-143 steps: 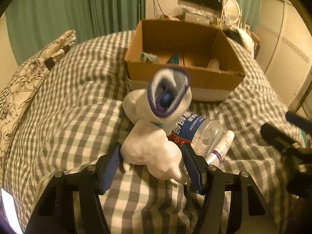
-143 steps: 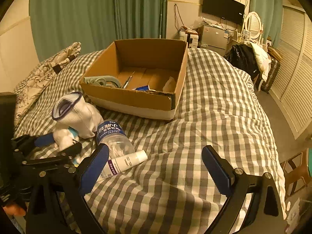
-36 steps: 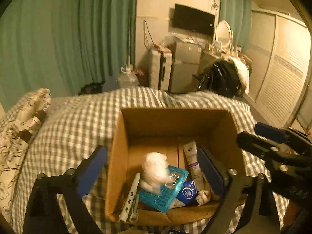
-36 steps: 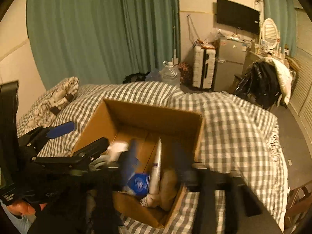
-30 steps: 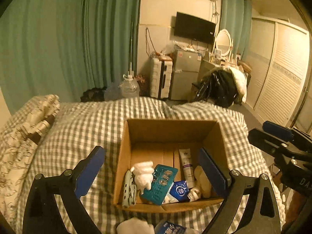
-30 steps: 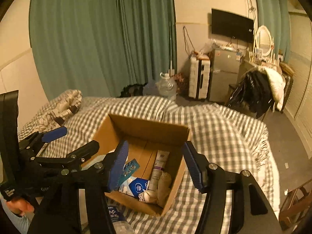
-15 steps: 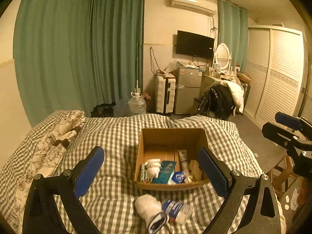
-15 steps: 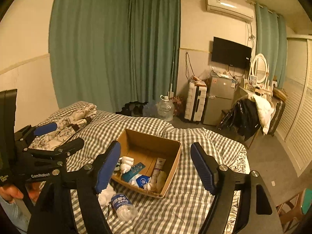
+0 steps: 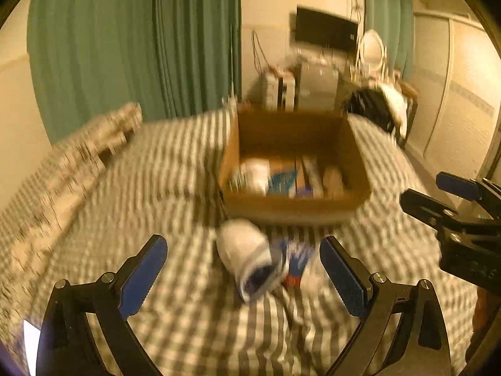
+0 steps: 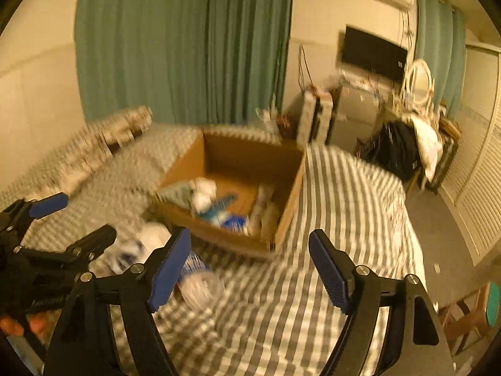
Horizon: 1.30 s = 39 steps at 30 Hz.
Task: Organize objects
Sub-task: 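Grasp the white sock with purple cuff with the left tool, then grasp the blue-labelled dental floss container with the right tool while the left holds the sock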
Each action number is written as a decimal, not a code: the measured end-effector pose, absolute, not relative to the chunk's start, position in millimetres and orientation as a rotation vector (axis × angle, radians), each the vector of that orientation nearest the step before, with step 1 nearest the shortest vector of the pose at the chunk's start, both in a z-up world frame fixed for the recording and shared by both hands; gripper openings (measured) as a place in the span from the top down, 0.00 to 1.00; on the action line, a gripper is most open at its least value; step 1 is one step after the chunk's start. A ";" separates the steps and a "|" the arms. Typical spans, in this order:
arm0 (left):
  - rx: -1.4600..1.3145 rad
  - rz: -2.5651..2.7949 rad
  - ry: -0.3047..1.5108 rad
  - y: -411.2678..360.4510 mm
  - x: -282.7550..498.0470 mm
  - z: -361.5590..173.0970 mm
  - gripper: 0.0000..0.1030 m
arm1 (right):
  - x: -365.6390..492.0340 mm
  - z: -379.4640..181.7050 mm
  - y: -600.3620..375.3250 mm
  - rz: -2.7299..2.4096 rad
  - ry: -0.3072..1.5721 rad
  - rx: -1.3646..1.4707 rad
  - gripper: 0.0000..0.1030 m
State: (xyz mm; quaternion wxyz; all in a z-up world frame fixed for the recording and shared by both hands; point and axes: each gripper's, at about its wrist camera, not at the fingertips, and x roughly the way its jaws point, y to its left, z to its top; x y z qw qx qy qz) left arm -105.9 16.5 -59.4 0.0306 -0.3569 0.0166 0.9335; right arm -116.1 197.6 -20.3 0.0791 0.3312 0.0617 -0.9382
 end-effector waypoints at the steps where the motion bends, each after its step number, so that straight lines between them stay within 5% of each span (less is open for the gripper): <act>1: -1.135 2.862 0.048 16.2 -107.4 -70.0 0.03 | -118.7 -31.9 197.3 -2.802 0.185 1.025 0.25; 7: -1.232 2.814 0.070 24.1 -120.6 -101.4 0.05 | -129.4 -87.6 198.2 -2.713 0.144 1.178 0.25; 10: -1.246 2.790 0.075 30.1 -130.4 -106.9 0.31 | -132.4 -100.1 198.7 -2.694 0.143 1.217 0.25; 12: -1.280 2.748 0.062 31.9 -139.0 -112.3 0.67 | -134.4 -103.6 201.5 -2.687 0.132 1.233 0.25; 15: -1.269 2.752 0.063 31.9 -137.7 -111.9 0.73 | -135.2 -105.4 200.5 -2.680 0.124 1.238 0.25; 27: -1.101 2.916 0.008 -7.0 -120.1 -56.8 0.76 | -146.5 -98.3 163.0 -2.610 0.257 1.186 0.25; 39: -1.153 2.896 -0.035 -22.2 -133.0 -81.0 0.76 | -180.2 -136.6 114.8 -2.450 0.421 1.295 0.25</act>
